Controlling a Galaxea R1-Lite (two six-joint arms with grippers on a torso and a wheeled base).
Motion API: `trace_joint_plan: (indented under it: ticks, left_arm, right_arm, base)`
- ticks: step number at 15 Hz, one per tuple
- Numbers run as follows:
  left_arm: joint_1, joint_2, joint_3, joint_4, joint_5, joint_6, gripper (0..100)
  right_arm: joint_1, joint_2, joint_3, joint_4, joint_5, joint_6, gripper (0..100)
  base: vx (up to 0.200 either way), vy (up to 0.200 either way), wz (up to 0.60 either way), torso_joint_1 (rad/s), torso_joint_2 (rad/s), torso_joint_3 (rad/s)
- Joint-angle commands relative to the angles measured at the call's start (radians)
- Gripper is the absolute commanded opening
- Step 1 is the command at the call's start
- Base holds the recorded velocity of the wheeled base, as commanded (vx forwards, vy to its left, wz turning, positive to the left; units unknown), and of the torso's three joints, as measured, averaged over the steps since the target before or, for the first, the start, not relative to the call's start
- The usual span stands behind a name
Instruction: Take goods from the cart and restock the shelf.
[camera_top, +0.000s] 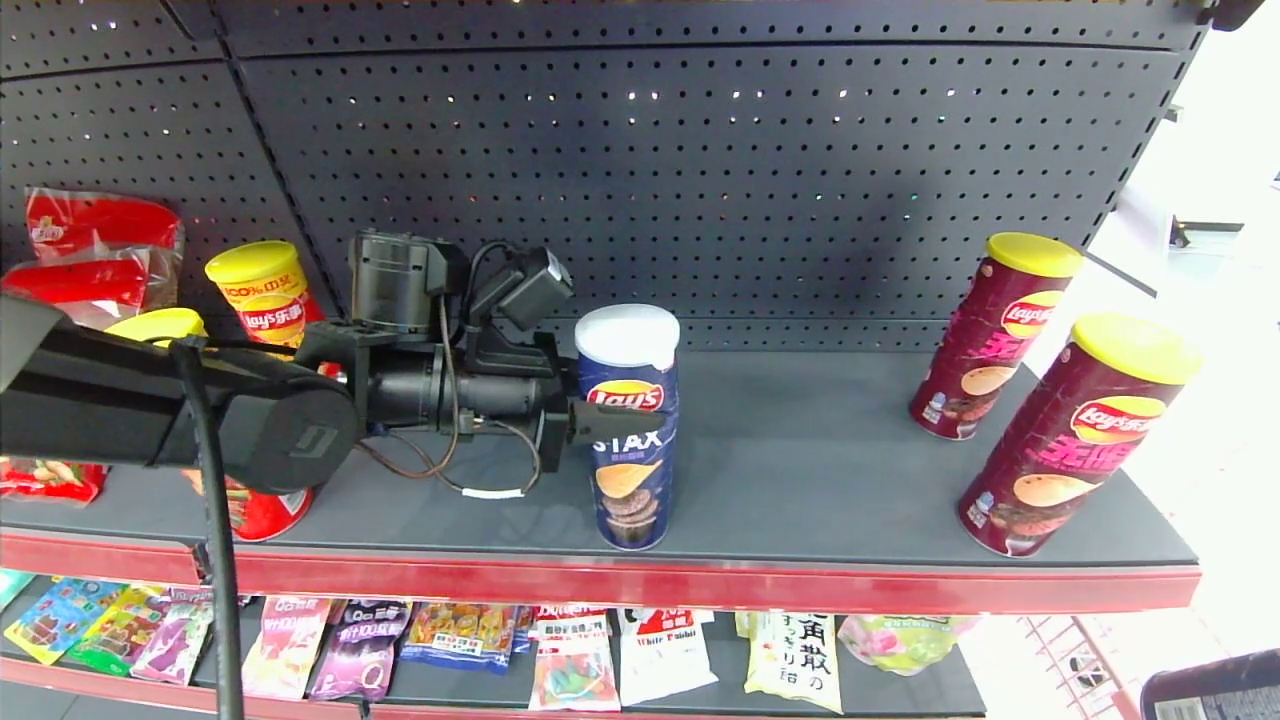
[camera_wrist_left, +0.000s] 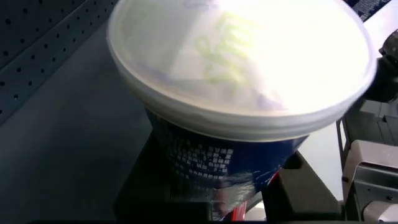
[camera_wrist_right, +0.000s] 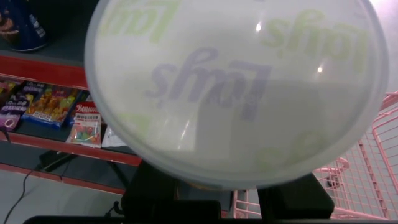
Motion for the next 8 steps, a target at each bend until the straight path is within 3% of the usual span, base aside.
trace_joint_plan:
  ticks: [1, 5, 8]
  left_arm:
    - [0.0, -0.009, 0.014, -0.003, -0.001, 0.002, 0]
    - [0.003, -0.002, 0.033, -0.003, -0.001, 0.04, 0]
    - [0.003, -0.002, 0.03, -0.003, -0.003, 0.04, 0]
  right_arm:
    - [0.0, 0.0, -0.001, 0.0, 0.0, 0.0, 0]
    - [0.0, -0.005, -0.001, 0.0, 0.0, 0.0, 0]
    - [0.0, -0.005, -0.001, 0.0, 0.0, -0.002, 0]
  base:
    - [0.0, 0.0, 0.0, 0.0, 0.0, 0.0]
    - [0.0, 0.0, 0.0, 0.0, 0.0, 0.0]
    - [0.0, 0.0, 0.0, 0.0, 0.0, 0.0]
